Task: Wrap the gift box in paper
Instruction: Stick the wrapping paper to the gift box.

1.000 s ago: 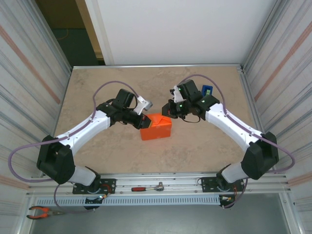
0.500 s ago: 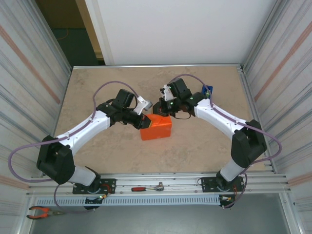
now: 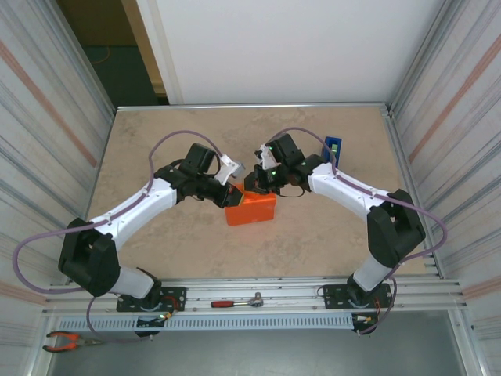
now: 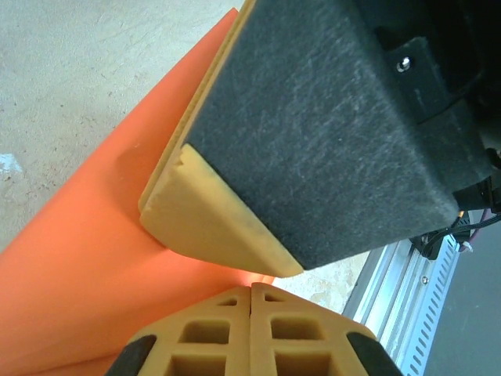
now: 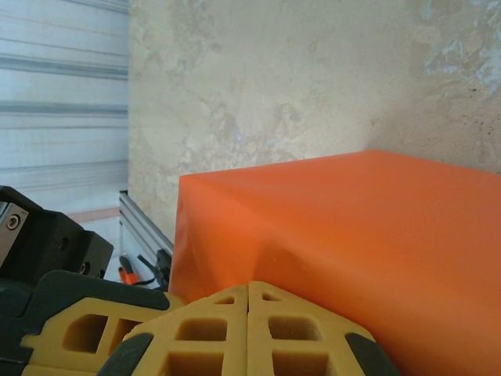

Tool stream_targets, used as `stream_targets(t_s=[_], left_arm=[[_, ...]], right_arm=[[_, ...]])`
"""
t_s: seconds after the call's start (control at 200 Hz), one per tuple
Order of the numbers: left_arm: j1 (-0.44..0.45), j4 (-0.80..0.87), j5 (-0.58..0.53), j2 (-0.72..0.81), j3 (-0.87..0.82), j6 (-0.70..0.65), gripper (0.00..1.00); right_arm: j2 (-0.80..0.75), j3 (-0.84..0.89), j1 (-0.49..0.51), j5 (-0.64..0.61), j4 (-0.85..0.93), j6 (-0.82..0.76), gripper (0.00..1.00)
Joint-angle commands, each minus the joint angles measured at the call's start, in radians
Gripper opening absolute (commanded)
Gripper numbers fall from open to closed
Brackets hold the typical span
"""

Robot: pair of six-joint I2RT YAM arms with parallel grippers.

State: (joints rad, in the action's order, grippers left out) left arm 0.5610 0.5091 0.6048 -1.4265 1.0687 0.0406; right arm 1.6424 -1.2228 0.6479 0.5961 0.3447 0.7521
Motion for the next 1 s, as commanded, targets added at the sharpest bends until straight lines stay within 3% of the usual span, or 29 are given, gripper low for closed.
stream_targets(t_s=[0.0, 0.997], left_arm=[[0.007, 0.034, -0.027, -0.019, -0.038, -0.017, 0.00], [0.007, 0.035, -0.030, -0.022, -0.038, -0.018, 0.00]], right_arm=[[-0.009, 0.046, 0.004, 0.002, 0.038, -0.001, 0.00], [-0.183, 0.156, 0.012, 0.039, 0.069, -0.055, 0.00]])
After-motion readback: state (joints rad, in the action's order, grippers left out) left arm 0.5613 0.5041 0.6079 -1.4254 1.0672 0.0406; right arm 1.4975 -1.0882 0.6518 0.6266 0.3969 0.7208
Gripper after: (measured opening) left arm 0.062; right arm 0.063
